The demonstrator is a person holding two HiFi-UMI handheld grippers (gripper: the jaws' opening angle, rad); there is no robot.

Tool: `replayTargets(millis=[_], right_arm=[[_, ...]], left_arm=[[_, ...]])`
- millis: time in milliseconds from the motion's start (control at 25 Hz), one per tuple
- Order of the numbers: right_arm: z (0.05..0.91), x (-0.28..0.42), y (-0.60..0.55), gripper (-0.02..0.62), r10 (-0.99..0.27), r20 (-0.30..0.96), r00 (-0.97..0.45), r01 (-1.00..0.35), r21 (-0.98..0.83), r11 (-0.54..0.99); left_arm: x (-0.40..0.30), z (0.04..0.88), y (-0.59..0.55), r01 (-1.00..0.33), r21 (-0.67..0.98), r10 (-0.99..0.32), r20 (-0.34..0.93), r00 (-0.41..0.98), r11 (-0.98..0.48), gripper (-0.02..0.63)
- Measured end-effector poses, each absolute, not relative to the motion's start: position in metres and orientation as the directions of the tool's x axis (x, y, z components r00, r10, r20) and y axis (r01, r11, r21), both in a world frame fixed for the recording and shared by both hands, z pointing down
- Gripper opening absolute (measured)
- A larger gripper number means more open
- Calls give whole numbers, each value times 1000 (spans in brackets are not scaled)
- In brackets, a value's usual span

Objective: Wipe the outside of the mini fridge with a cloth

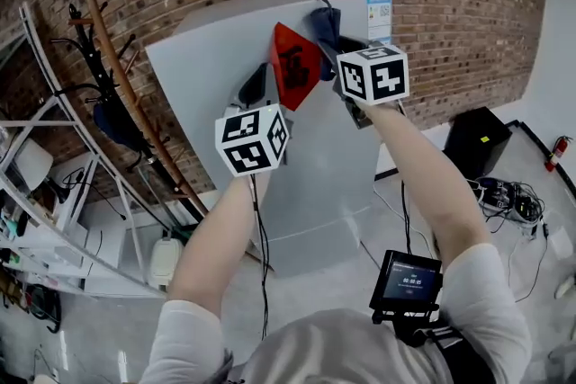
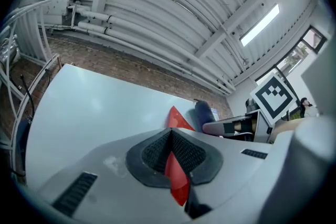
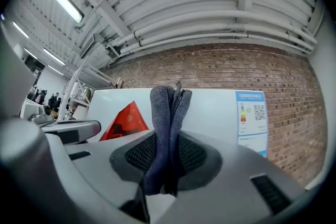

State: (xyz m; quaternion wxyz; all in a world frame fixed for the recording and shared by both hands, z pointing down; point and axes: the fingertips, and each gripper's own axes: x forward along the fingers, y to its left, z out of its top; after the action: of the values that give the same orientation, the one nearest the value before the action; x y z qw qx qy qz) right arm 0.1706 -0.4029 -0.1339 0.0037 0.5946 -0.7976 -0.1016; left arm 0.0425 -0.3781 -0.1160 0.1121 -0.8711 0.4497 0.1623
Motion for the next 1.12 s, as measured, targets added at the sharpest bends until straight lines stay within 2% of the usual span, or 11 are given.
replayTargets(millis=[320, 640, 960, 1120], right_arm=[[-136, 259, -402, 104, -969, -138, -205, -974, 123, 188], [-138, 306, -401, 104, -978, -149, -148, -987, 85, 137], [-137, 308, -404, 104, -982, -155, -106, -992, 78, 95], [-125, 278, -391, 104, -976, -156, -150, -988, 69, 141]], left_arm=[[92, -109, -381, -807, -45, -738, -378, 559, -588, 0], [112, -104, -385, -797, -33, -737, -362, 572, -602, 0], [106, -98, -394, -792, -21, -737, -352, 577, -610, 0], [89, -90, -387, -787, -28, -727, -363, 582, -616, 0]])
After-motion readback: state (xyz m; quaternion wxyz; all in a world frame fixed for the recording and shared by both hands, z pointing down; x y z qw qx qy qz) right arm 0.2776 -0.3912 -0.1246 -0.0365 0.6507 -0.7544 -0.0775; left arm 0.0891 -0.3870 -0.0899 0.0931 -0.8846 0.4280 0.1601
